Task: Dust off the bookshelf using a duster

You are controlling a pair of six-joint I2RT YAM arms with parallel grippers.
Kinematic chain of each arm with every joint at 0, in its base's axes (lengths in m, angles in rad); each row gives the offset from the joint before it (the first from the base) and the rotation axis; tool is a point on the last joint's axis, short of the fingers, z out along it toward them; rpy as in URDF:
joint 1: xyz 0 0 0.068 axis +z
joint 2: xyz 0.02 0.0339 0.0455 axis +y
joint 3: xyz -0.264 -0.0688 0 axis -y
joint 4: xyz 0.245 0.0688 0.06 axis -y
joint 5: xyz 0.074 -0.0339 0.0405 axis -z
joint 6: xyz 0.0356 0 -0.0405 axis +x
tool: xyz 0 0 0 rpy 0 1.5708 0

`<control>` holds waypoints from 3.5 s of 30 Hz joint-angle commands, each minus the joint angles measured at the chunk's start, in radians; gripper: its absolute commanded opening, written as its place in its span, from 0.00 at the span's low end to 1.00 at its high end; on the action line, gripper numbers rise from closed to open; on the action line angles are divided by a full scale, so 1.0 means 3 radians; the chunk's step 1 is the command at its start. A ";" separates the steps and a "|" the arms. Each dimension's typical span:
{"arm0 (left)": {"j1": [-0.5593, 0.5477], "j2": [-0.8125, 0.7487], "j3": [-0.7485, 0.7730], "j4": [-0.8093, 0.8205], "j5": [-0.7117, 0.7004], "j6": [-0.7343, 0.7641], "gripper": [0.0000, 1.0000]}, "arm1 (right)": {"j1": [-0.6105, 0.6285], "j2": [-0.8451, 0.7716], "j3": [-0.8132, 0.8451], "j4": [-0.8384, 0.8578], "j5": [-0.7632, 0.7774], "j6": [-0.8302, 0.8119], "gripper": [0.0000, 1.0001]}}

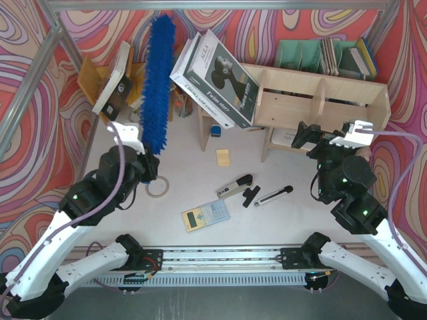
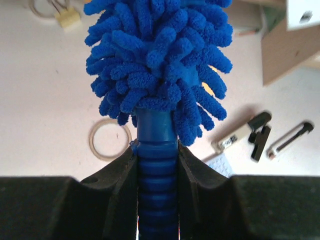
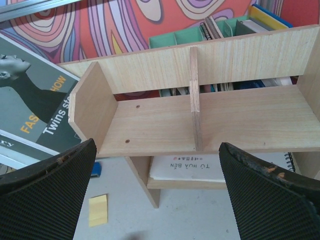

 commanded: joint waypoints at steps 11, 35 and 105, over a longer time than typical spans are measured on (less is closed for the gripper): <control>0.0015 -0.0447 0.0381 0.0642 0.0011 0.0500 0.00 | -0.0015 -0.0003 0.0182 -0.0256 -0.0171 0.0206 0.99; -0.0136 0.0295 0.0919 0.1741 0.1313 0.0718 0.00 | -0.0015 0.0448 0.1050 0.0218 -0.1838 0.0767 0.98; -0.2082 -0.0077 -0.0770 0.3543 -0.1476 0.1922 0.98 | -0.0014 0.0052 0.0237 -0.1066 0.0478 0.4199 0.07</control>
